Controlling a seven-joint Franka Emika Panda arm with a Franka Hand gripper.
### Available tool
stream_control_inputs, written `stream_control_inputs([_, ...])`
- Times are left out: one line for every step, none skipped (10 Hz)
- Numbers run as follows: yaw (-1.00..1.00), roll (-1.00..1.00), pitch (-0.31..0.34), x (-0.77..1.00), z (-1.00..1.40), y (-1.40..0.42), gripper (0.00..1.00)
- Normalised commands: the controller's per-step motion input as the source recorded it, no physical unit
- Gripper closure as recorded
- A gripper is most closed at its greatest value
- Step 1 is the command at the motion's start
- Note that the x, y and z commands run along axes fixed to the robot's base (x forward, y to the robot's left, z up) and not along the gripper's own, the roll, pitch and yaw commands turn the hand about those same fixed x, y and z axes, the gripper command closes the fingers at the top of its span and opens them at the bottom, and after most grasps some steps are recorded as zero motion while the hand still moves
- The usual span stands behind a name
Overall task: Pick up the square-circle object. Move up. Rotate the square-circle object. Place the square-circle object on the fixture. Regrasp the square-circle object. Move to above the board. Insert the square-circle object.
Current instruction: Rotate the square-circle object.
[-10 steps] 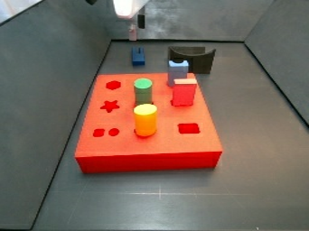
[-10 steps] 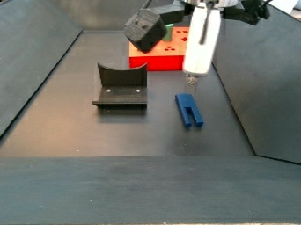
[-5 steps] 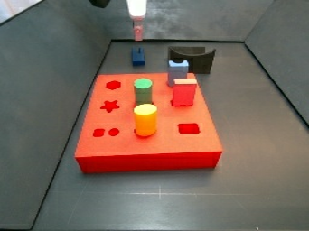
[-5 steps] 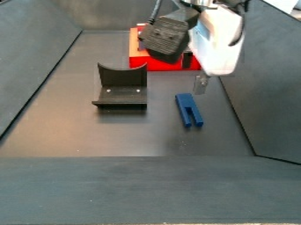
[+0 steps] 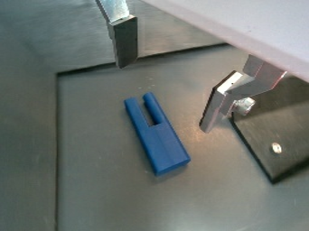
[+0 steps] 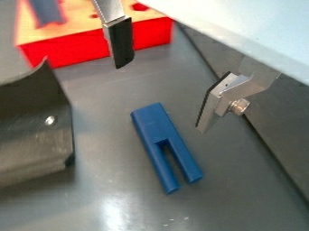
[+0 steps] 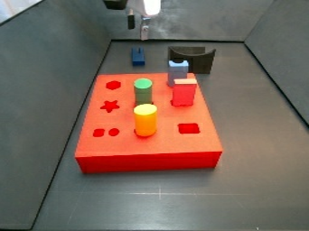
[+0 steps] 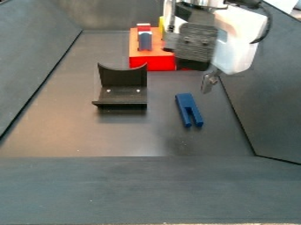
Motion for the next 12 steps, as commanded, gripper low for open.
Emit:
stream_control_inputs([1.0,0.0,-0.004,0.03,-0.04,0.0,0.0])
stream_control_inputs([1.0,0.0,-0.004,0.03,-0.04,0.0,0.0])
stream_control_inputs([1.0,0.0,-0.004,0.03,-0.04,0.0,0.0])
stream_control_inputs([1.0,0.0,-0.005,0.03,-0.04,0.0,0.0])
stream_control_inputs([1.0,0.0,-0.005,0.03,-0.04,0.0,0.0])
stream_control_inputs([1.0,0.0,-0.006,0.03,-0.04,0.0,0.0])
stream_control_inputs([1.0,0.0,-0.006,0.03,-0.04,0.0,0.0])
stream_control_inputs([1.0,0.0,-0.007,0.03,-0.04,0.0,0.0])
stream_control_inputs([1.0,0.0,-0.008,0.03,-0.04,0.0,0.0])
stream_control_inputs([1.0,0.0,-0.009,0.03,-0.04,0.0,0.0])
stream_control_inputs([1.0,0.0,-0.011,0.03,-0.04,0.0,0.0])
stream_control_inputs([1.0,0.0,-0.013,0.03,-0.04,0.0,0.0])
